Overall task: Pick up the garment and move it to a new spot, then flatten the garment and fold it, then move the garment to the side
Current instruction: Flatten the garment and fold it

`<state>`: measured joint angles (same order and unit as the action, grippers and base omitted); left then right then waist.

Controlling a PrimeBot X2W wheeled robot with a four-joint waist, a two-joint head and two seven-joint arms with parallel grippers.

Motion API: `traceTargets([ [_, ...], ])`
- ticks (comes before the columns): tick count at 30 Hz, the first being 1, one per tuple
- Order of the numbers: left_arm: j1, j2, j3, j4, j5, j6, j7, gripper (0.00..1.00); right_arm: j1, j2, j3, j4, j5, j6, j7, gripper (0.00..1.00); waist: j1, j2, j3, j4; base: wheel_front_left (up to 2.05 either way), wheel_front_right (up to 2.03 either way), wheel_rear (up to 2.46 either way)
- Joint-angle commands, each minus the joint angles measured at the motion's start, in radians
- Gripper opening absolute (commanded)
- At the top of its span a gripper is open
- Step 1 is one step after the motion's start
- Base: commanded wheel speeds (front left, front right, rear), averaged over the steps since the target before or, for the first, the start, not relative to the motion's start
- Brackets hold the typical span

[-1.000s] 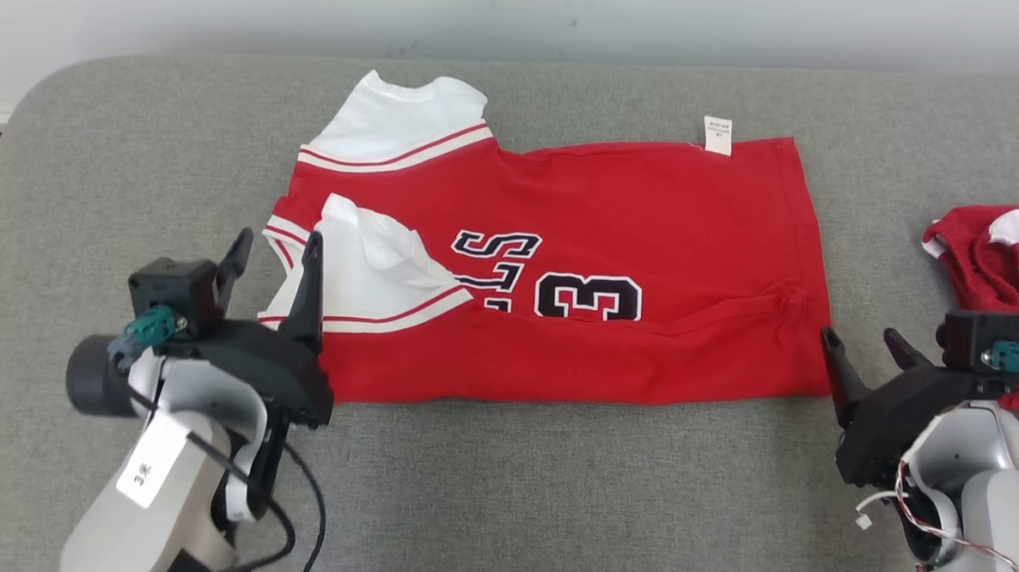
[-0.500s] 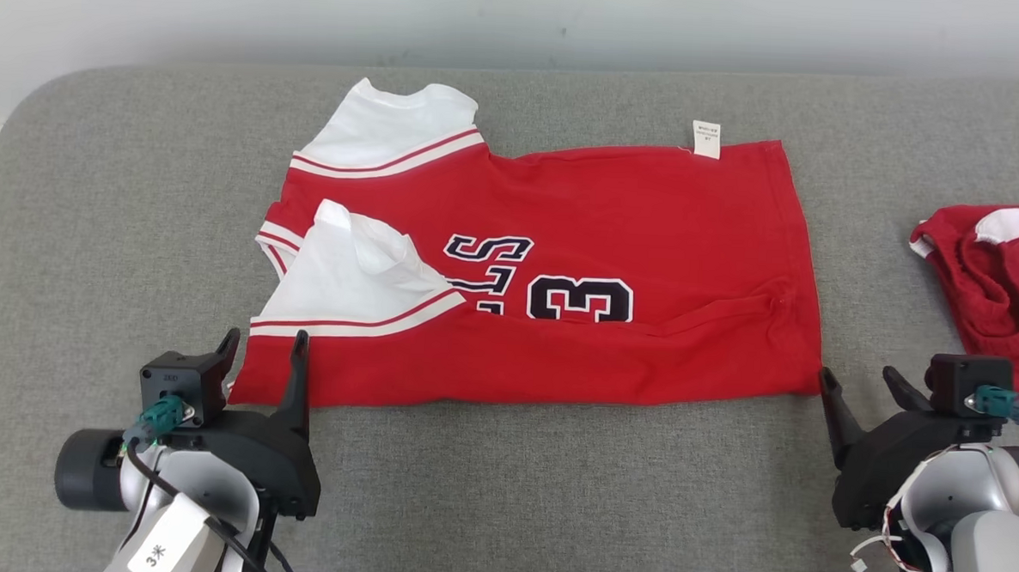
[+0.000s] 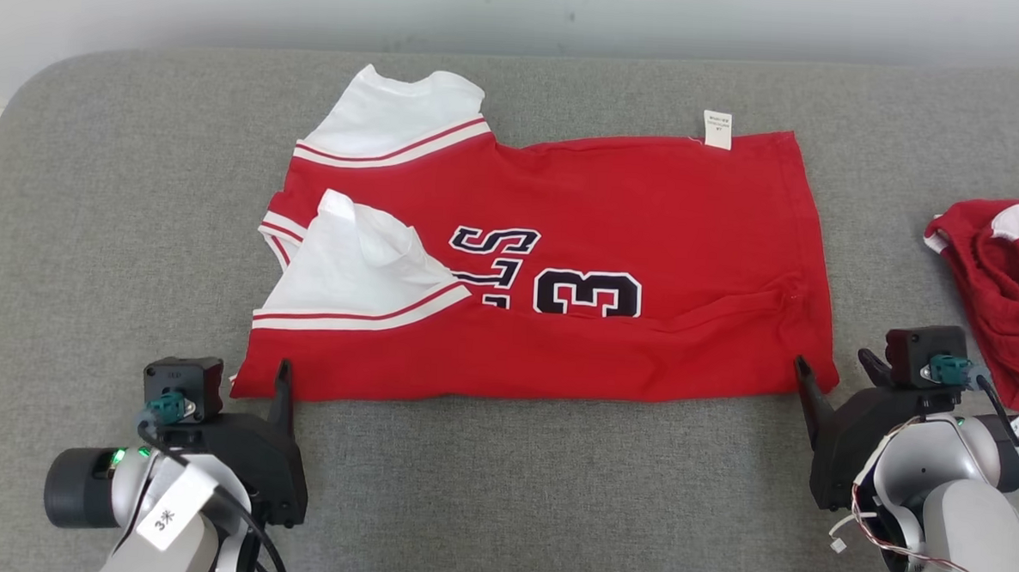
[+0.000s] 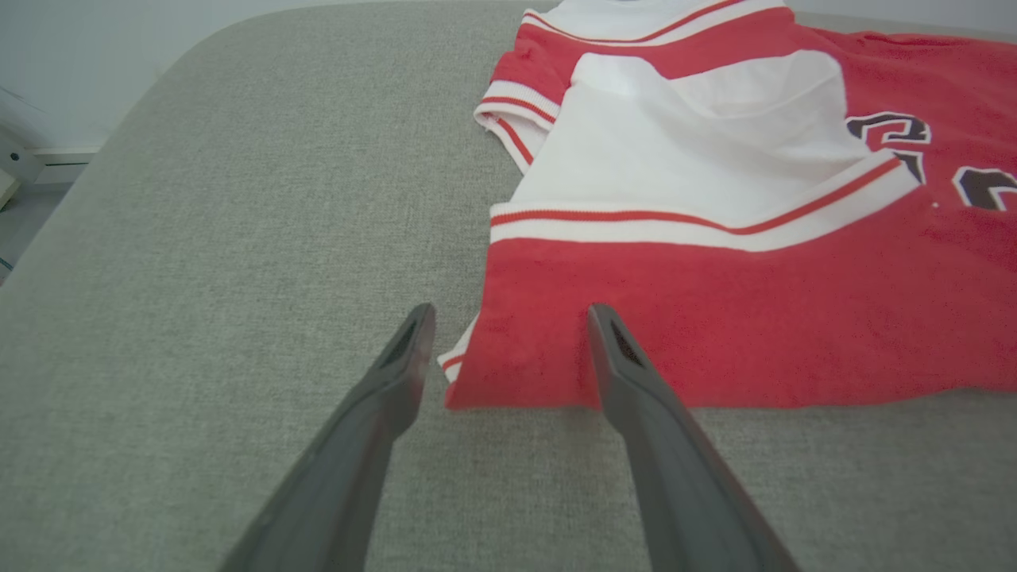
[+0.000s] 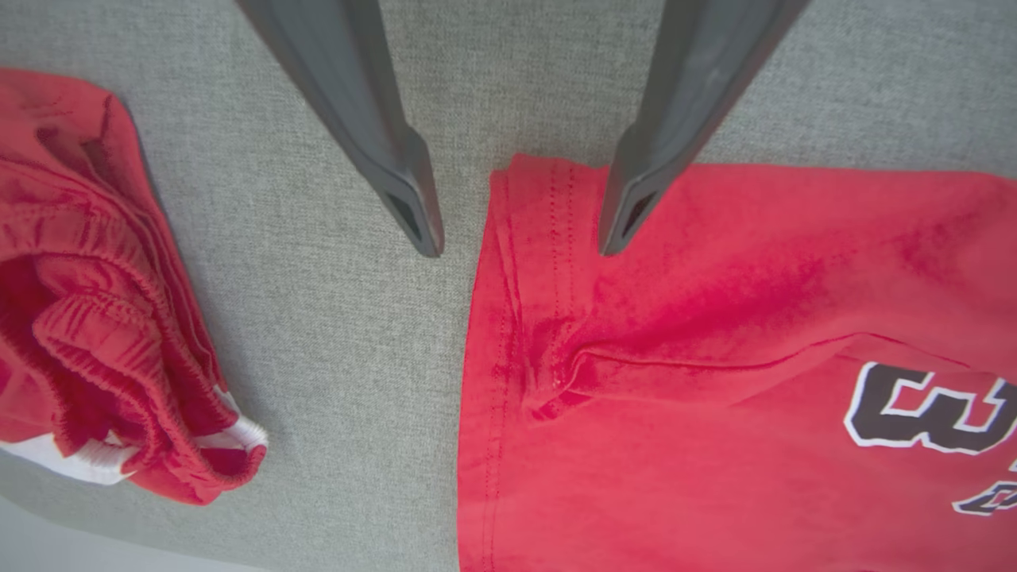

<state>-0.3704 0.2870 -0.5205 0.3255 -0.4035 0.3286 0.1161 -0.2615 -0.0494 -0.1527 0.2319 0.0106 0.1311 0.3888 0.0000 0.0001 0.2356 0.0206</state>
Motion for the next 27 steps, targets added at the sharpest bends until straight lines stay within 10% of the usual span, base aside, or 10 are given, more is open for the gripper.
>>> traceTargets([
  [1,-0.012,0.009,0.000,0.009,0.003,0.006,0.010,1.00,-0.014,-0.003,0.001,0.003,-0.012,0.000,0.005,1.00,0.0000,-0.0001,0.003,0.001,0.00,0.00,0.00],
  [17,-0.032,0.012,-0.017,0.008,-0.020,0.002,0.074,1.00,-0.063,-0.003,0.027,0.004,-0.034,0.000,0.126,1.00,0.0000,-0.0001,0.026,0.000,0.00,0.00,0.00],
  [21,-0.036,0.013,-0.020,0.006,-0.027,0.003,0.084,1.00,-0.063,-0.003,0.039,0.012,-0.002,0.000,0.159,0.84,0.0000,-0.0001,0.029,0.002,0.00,0.00,0.00],
  [25,-0.037,0.015,-0.025,0.006,-0.031,0.001,0.102,0.70,-0.064,-0.003,0.039,0.016,0.008,0.000,0.186,0.76,0.0000,-0.0001,0.031,0.003,0.00,0.00,0.00],
  [27,-0.036,0.015,-0.029,0.005,-0.034,-0.006,0.109,0.46,-0.062,-0.003,0.035,0.016,0.008,0.000,0.194,0.49,0.0000,-0.0001,0.031,0.004,0.00,0.00,0.00],
])
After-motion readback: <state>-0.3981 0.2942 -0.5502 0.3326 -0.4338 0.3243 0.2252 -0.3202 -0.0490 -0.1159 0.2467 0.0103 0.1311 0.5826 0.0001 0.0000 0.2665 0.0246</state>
